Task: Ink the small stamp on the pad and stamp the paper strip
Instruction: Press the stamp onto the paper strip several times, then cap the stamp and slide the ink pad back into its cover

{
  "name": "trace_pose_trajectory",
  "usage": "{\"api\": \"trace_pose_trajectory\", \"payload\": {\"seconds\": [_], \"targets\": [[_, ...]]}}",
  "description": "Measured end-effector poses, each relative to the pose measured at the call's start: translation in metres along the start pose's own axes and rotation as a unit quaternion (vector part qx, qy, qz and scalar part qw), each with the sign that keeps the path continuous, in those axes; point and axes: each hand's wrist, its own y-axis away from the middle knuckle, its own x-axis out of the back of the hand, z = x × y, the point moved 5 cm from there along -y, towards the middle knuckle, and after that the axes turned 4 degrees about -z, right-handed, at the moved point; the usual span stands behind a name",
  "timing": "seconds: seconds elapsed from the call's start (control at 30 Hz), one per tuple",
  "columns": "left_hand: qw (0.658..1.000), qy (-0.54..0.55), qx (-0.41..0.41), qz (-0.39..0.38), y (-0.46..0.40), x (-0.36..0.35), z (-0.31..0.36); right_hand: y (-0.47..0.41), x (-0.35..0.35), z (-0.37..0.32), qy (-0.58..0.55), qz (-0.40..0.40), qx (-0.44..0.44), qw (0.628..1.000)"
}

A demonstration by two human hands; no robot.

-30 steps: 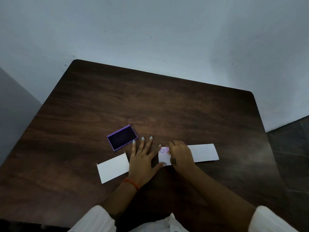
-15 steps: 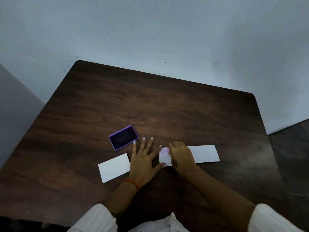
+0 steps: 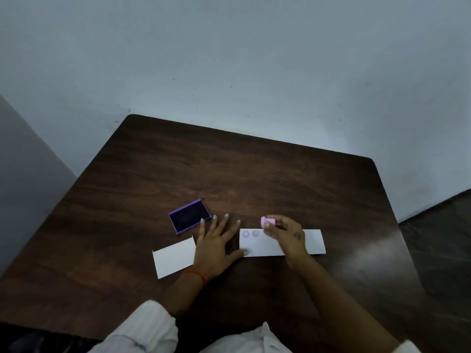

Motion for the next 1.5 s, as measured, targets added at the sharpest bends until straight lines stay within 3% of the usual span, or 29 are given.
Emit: {"api": "trace_pose_trajectory", "payload": {"seconds": [0.1, 0.23, 0.43, 0.8, 1.03, 1.2, 1.3, 1.4, 1.5], "targets": [[0.998, 0.039, 0.006, 0.038, 0.009, 0.012, -0.005, 0.007, 0.003, 0.016, -0.270, -0.040, -0.145, 0.951], [0.994, 0.070, 0.027, 0.081, 0.026, 0.021, -0.014, 0.024, 0.007, 0.032, -0.488, -0.065, -0.174, 0.853], [0.994, 0.048, 0.051, 0.086, 0.037, 0.018, -0.023, 0.040, 0.000, 0.045, -0.554, -0.073, -0.197, 0.806], [0.990, 0.055, 0.063, 0.113, 0.031, 0.031, -0.017, 0.051, -0.006, 0.044, -0.563, -0.076, -0.205, 0.797], [0.989, 0.075, 0.071, 0.102, 0.030, 0.037, -0.010, 0.054, -0.007, 0.040, -0.562, -0.081, -0.200, 0.798], [0.976, 0.171, 0.081, 0.106, 0.037, 0.049, -0.002, 0.055, -0.014, 0.021, -0.491, -0.106, -0.156, 0.851], [0.969, 0.204, 0.065, 0.126, 0.045, 0.063, 0.009, 0.058, -0.024, 0.002, -0.372, -0.128, -0.097, 0.914], [0.956, 0.244, 0.039, 0.159, 0.055, 0.078, 0.022, 0.063, -0.030, -0.016, -0.165, -0.107, -0.003, 0.980], [0.952, 0.257, 0.018, 0.164, 0.061, 0.089, 0.034, 0.070, -0.036, -0.035, -0.023, -0.070, 0.118, 0.990]]}}
